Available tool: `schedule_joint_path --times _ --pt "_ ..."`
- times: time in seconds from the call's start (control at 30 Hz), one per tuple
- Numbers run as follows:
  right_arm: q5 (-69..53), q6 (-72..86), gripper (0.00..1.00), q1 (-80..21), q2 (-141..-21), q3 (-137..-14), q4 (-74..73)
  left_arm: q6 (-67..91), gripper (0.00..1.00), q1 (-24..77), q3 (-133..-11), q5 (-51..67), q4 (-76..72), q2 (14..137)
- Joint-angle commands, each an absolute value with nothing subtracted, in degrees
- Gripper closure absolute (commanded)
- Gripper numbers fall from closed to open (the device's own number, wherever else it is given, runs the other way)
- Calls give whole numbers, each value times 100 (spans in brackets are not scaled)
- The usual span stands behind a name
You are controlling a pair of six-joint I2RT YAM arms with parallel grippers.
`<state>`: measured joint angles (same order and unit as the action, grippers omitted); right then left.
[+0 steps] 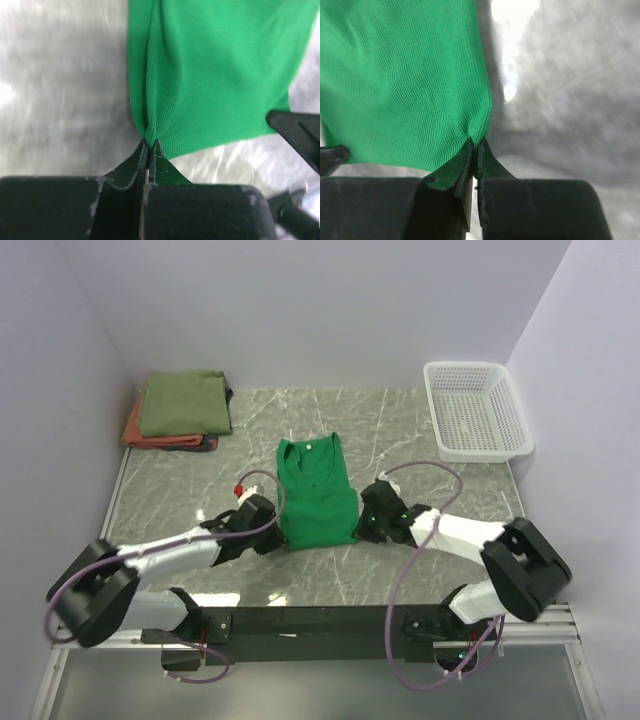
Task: Fold and stack the tank tops
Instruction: Fold the tank top
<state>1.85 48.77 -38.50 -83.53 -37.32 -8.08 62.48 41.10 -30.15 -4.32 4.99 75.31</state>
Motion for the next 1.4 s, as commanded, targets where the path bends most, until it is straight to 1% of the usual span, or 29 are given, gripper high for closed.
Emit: schedule_joint_path --times 0.0,0.07,0.1,0.23,0.3,0.43,0.53,0.63,0.73,0.83,0.9,0.93,1.0,1.03,1.07,1.13,1.2,1.23,1.27,1.33,1.37 --pt "36 4807 100 -3946 -7509 -3228 -1212 6424 99 4376 -2778 -457 1133 6708" --pt "61 4878 100 -4113 -7139 -3024 -1440 6618 100 4560 -2628 -483 1484 6112" --pt "44 4956 100 -4174 -6745 -2823 -1502 6679 99 4640 -2593 -492 1590 5926" --pt "18 5273 98 -4596 -5820 -2523 -1889 7031 99 5018 -2496 -395 1942 5082" --pt "9 5439 97 -4807 -5450 -2505 -2047 7180 99 5343 -2566 -492 2205 4949" --pt "-35 5397 95 -4817 -5238 -2785 -2276 7277 99 5476 -2847 -606 2487 4808" --pt "88 5055 94 -4615 -5527 -3338 -2496 7277 99 5476 -3171 -895 2636 4755" --pt "-104 4668 95 -4220 -6010 -3875 -2496 7041 99 5388 -3602 -1221 2672 4999" --pt "-386 4343 96 -3798 -6642 -4367 -2382 6654 100 4854 -3998 -1117 2488 5447" --pt "-693 4070 96 -3351 -7117 -4876 -2320 6267 100 4396 -4306 -740 2059 5957" --pt "-852 3885 97 -3130 -7680 -5324 -2250 6022 100 3983 -4577 -555 1864 6256" --pt "-983 3833 97 -2946 -7882 -5509 -2241 5951 100 3834 -4692 -484 1785 6606" --pt "-1212 3709 98 -2752 -8532 -6071 -2241 5731 100 3385 -5069 -265 1539 6985" --pt "-1317 3674 98 -2594 -8978 -6273 -2241 5696 100 3131 -5219 -177 1486 7396" --pt "-1388 3622 98 -2532 -9209 -6710 -2276 5643 100 3007 -5351 -115 1337 7609" --pt "-1441 3560 93 -2409 -9866 -7178 -2320 5450 99 2657 -5799 -44 1187 8275" --pt "-1529 3542 84 -2224 -10299 -7794 -2355 5353 99 2409 -6237 70 1021 8743" --pt "-1590 3542 78 -2189 -10666 -7979 -2355 5274 95 2182 -6379 305 889 9215" --pt "-1591 3533 68 -2145 -10835 -8328 -2408 5204 86 2075 -6564 308 862 9455" --pt "-1538 3507 57 -2031 -11056 -8603 -2417 5081 60 1908 -7004 307 783 9955" --pt "-1495 3455 50 -1987 -11187 -8770 -2373 5045 42 1751 -7083 499 704 10062"
